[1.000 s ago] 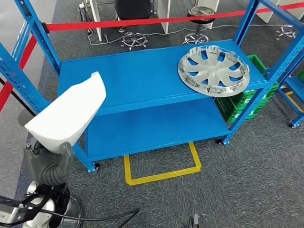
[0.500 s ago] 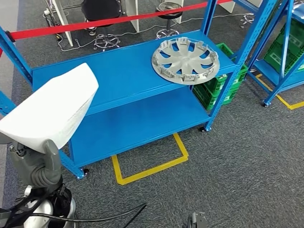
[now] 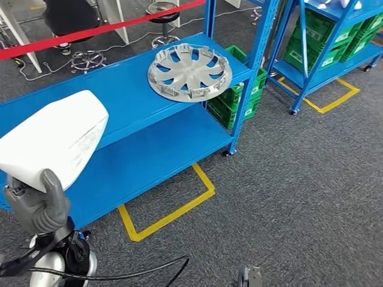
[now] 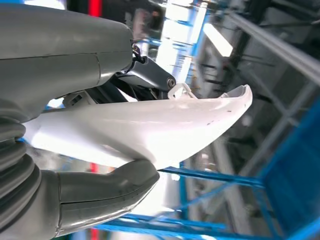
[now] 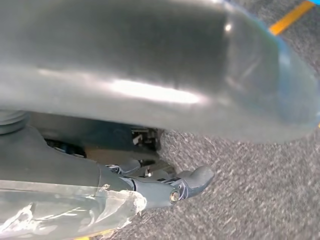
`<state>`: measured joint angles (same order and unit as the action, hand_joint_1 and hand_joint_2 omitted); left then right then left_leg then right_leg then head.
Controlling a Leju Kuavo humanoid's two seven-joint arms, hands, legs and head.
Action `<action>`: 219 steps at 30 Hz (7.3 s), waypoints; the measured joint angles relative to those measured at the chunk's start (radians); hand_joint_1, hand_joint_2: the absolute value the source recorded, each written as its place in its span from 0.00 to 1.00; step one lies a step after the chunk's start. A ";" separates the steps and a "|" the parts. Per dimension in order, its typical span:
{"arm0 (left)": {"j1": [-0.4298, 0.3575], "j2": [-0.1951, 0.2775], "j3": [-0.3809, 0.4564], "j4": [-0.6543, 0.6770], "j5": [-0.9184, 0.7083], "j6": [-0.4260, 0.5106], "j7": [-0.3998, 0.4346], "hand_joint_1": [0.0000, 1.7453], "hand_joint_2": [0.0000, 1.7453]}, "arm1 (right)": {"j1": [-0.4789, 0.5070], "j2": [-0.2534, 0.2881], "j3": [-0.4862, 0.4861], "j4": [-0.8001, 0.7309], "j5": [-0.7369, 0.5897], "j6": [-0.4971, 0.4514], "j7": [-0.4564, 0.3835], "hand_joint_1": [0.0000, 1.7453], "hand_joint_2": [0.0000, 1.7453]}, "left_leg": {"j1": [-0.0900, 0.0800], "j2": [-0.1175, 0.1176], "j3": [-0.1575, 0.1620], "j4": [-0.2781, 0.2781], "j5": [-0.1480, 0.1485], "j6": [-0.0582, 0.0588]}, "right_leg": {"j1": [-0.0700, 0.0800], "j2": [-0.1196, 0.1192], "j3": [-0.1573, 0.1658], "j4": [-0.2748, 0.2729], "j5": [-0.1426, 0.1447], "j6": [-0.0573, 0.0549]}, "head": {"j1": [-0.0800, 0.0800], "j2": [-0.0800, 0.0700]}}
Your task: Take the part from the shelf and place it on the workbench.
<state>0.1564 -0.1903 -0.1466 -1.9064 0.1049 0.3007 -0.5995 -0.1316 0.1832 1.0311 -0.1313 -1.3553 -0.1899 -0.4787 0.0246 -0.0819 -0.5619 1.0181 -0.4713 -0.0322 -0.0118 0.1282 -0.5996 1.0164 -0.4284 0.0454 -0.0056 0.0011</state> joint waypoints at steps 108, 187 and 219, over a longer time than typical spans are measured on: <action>0.037 0.083 0.083 0.134 -0.069 -0.182 0.081 1.00 1.00 | 0.022 -0.021 0.116 0.009 -0.009 -0.044 0.002 0.00 0.00 | -0.022 0.193 0.008 0.002 -0.001 0.018 | 0.028 -0.176 -0.015 0.024 0.004 -0.014 | 0.018 0.000; 0.051 0.107 0.110 0.116 -0.039 -0.259 0.057 1.00 1.00 | 0.042 -0.027 0.135 0.019 -0.009 -0.037 0.064 0.00 0.00 | -0.014 0.081 -0.120 -0.019 0.112 0.020 | 0.007 -0.104 0.245 0.010 -0.154 -0.007 | 0.014 0.000; 0.044 0.105 0.106 0.125 -0.039 -0.268 0.063 1.00 1.00 | 0.041 -0.026 0.144 0.031 -0.016 -0.048 0.058 0.00 0.00 | -0.011 0.077 -0.127 -0.005 0.120 0.011 | 0.036 -0.112 0.264 -0.009 -0.263 -0.033 | 0.004 0.000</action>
<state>0.2001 -0.0855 -0.0409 -1.7810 0.0656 0.0322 -0.5362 -0.0902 0.1574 1.1752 -0.1001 -1.3709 -0.2379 -0.4210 0.0140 -0.0050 -0.6888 1.0126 -0.3515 -0.0208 0.0242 0.0164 -0.3358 1.0076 -0.6918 0.0124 -0.0013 0.0012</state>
